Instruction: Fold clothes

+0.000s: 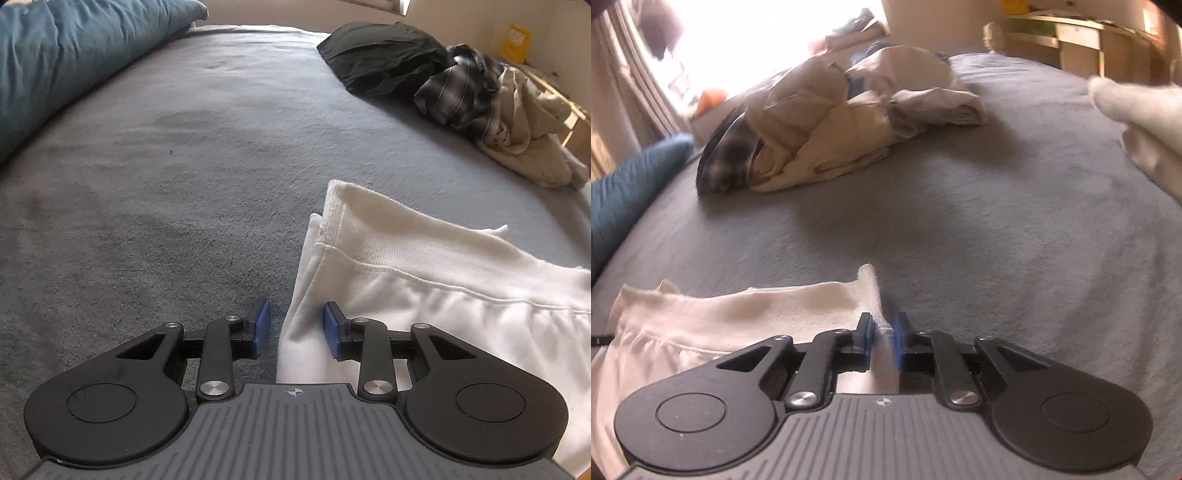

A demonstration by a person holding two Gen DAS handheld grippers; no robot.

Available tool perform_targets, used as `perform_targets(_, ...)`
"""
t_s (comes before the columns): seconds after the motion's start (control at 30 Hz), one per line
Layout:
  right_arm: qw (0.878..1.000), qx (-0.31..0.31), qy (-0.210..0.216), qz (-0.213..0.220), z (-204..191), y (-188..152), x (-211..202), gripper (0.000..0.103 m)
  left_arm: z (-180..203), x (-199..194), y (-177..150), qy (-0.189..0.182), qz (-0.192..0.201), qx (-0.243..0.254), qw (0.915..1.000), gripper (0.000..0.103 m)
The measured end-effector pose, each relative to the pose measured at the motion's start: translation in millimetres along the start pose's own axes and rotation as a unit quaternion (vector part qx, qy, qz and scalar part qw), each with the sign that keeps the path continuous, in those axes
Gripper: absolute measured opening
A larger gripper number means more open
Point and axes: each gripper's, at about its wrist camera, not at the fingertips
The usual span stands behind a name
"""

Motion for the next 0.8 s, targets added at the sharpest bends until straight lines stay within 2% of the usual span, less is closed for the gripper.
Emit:
perform_targets(0.13, 0.996, 0.089, 0.026, 0.018, 29, -9, 1, 0.011, 3, 1, -2, 0.009, 0.005, 0.004, 0.9999, 0.034)
perform_targets(0.17, 0.994, 0.104, 0.033, 0.019, 31, -8, -1, 0.014, 4, 1, -1, 0.011, 0.004, 0.005, 0.9999, 0.034)
perform_targets(0.2, 0.994, 0.098, 0.032, 0.023, 28, -7, -4, 0.015, 5, 1, 0, 0.012, 0.004, 0.007, 0.9999, 0.034)
perform_targets(0.37, 0.999, -0.011, -0.004, 0.053, -10, 7, -21, 0.016, 10, 1, -1, 0.02, 0.008, 0.015, 0.9997, 0.035)
perform_targets(0.43, 0.998, -0.031, -0.009, 0.046, -18, 10, -16, 0.016, 11, 1, -2, 0.02, 0.01, 0.016, 0.9996, 0.035)
perform_targets(0.53, 1.0, 0.001, 0.004, 0.022, -11, 13, -4, 0.017, 4, -2, 0, 0.006, 0.007, 0.006, 0.9999, 0.035)
perform_targets(0.6, 0.999, 0.028, 0.017, 0.023, -3, 11, -5, 0.021, -1, -9, 1, -0.013, 0.013, 0.002, 0.9998, 0.034)
perform_targets(0.63, 0.999, 0.039, 0.022, 0.023, 0, 10, -6, 0.026, -3, -13, 2, -0.025, 0.02, 0.005, 0.9995, 0.034)
perform_targets(0.73, 0.998, 0.053, 0.021, 0.013, 4, 6, -2, 0.027, -4, -20, 4, -0.051, 0.036, 0.027, 0.9977, 0.034)
perform_targets(0.8, 0.999, 0.052, 0.016, 0.006, 3, 5, 1, 0.027, 0, -16, 7, -0.055, 0.04, 0.043, 0.9968, 0.034)
Point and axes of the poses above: each gripper's, at about its wrist camera, not at the fingertips, and x roughly the way its jaws point, z to its right, y to its top, and after that the axes turned 4 degrees about y, right-handed
